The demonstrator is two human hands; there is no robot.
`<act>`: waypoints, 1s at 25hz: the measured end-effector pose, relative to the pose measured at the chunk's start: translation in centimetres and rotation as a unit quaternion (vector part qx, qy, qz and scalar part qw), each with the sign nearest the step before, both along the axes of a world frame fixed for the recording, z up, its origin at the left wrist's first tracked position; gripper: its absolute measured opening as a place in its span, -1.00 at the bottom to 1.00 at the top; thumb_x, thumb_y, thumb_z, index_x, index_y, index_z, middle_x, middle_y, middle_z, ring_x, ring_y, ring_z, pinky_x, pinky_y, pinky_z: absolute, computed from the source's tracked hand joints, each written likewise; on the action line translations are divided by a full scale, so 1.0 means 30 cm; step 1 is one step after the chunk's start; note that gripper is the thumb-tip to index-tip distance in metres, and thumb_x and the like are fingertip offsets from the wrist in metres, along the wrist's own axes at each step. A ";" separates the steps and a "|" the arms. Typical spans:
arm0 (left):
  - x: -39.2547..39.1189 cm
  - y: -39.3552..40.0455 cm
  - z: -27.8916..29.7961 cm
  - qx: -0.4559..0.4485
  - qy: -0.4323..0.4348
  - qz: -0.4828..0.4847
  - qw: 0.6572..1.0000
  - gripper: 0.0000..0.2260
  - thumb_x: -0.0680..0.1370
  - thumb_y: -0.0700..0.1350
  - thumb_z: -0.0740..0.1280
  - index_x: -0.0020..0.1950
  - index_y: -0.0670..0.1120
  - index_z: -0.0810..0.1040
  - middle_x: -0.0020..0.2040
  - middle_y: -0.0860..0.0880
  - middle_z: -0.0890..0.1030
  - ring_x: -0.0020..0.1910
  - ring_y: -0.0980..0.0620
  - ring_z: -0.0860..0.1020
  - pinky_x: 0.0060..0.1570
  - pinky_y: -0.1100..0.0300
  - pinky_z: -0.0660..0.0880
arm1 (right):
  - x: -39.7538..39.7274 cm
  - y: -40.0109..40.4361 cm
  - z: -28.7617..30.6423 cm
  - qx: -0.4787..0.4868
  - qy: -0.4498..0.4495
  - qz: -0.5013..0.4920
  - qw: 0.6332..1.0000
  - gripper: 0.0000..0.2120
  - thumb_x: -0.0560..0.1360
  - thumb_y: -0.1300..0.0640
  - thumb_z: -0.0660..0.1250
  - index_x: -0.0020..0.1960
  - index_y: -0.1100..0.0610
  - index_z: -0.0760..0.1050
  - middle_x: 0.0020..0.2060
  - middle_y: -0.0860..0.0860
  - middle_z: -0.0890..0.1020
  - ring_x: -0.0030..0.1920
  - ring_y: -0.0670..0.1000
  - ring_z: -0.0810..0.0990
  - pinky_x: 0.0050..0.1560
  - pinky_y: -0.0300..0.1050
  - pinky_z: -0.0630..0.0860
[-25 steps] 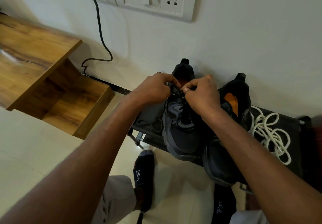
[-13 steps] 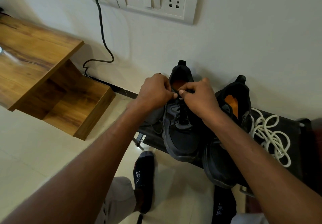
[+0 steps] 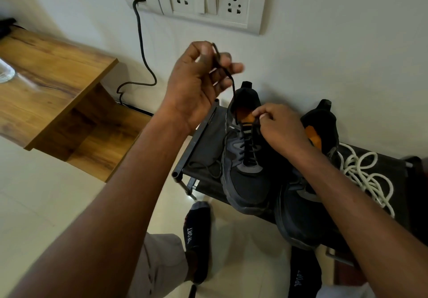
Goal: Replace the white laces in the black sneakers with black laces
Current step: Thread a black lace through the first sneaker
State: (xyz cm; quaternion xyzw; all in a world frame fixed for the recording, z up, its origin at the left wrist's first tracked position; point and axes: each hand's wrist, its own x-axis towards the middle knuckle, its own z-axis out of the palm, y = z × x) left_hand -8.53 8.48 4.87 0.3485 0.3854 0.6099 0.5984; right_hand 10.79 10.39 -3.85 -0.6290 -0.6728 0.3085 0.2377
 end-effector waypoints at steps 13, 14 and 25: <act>0.048 0.008 -0.119 -0.036 0.452 -0.009 0.891 -0.87 0.65 -0.16 0.33 -0.07 -0.13 0.58 -0.22 -0.07 0.63 -0.28 0.12 0.58 -0.23 0.21 0.42 | 0.006 -0.014 0.017 0.028 -0.020 0.012 0.999 -0.78 0.68 0.12 0.25 0.11 0.01 0.69 -0.04 -0.01 0.66 -0.17 -0.10 0.59 -0.25 -0.23 0.43; 0.044 0.007 -0.087 -0.016 0.265 -0.003 0.964 -0.84 0.69 -0.16 0.26 -0.07 -0.13 0.52 -0.16 -0.13 0.65 -0.20 0.05 0.63 -0.17 0.15 0.47 | 0.008 -0.015 0.020 0.028 -0.011 0.010 0.999 -0.77 0.68 0.13 0.24 0.12 0.03 0.69 -0.03 -0.04 0.67 -0.14 -0.09 0.61 -0.17 -0.22 0.49; 0.021 0.029 -0.186 -0.090 0.561 -0.007 0.823 -0.89 0.61 -0.11 0.41 0.11 -0.10 0.61 -0.12 0.02 0.62 -0.22 0.16 0.55 -0.34 0.37 0.42 | -0.036 -0.047 0.071 0.096 0.018 0.030 0.995 -0.76 0.57 0.24 0.30 -0.07 0.01 0.70 -0.17 -0.08 0.67 -0.29 -0.15 0.55 -0.27 -0.32 0.41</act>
